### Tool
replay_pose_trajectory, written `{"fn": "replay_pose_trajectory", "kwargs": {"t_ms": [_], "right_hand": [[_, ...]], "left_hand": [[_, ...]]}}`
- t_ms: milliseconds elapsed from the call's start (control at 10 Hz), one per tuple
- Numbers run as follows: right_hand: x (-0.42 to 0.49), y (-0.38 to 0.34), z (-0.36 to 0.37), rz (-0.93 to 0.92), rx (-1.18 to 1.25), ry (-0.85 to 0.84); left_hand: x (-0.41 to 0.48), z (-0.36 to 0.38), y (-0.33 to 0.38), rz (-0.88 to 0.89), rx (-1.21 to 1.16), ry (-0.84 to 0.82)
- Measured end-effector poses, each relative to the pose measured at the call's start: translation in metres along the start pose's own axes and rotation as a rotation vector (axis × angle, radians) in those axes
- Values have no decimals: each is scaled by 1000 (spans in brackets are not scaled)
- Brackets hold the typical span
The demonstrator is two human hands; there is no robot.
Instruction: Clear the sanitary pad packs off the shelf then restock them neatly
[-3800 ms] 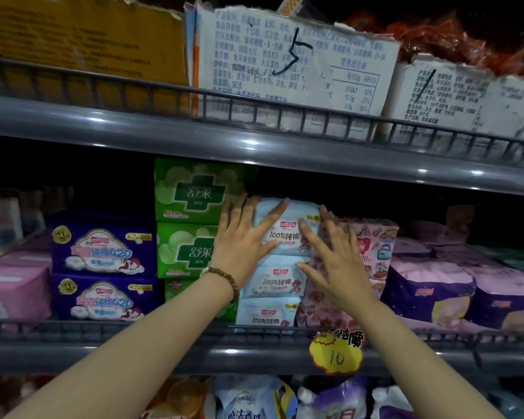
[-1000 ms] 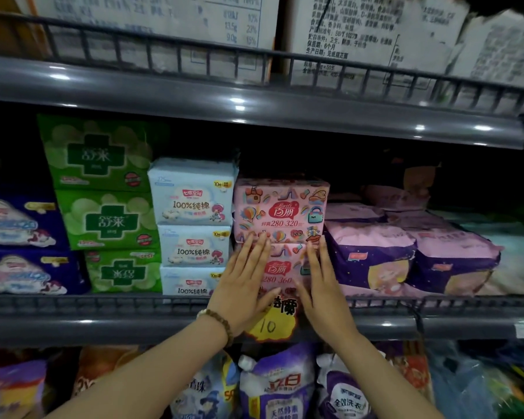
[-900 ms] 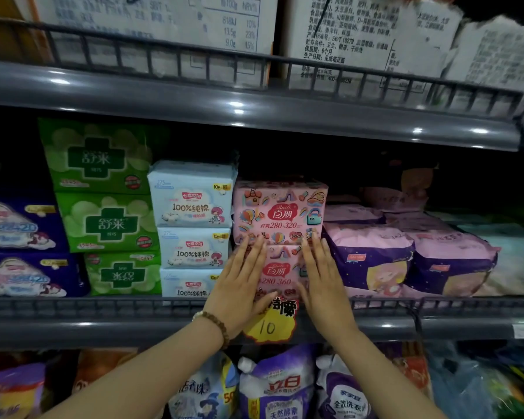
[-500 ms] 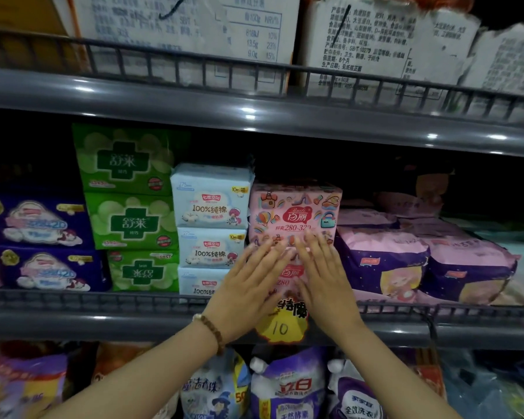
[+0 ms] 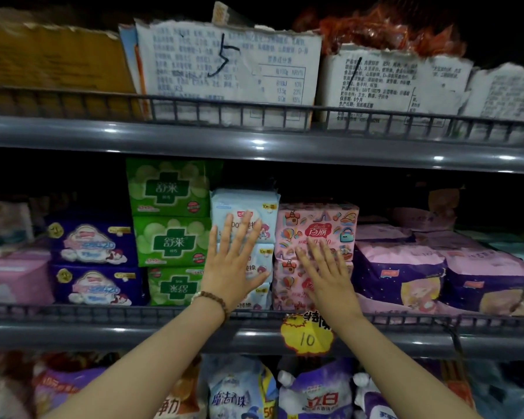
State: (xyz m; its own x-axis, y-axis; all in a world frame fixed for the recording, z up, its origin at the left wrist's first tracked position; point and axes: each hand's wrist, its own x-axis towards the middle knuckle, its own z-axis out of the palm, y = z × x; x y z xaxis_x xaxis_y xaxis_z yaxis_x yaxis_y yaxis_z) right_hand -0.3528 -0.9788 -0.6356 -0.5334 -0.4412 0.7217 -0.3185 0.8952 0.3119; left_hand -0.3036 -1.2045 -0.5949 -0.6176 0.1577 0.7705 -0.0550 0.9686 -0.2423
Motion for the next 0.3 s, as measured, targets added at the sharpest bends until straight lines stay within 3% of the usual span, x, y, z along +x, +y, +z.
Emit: {"fn": "replay_pose_trajectory", "kwargs": {"t_ms": [300], "right_hand": [[-3, -3, -38, 49, 50, 81]], "left_hand": [[-15, -25, -4, 8, -56, 25]]}}
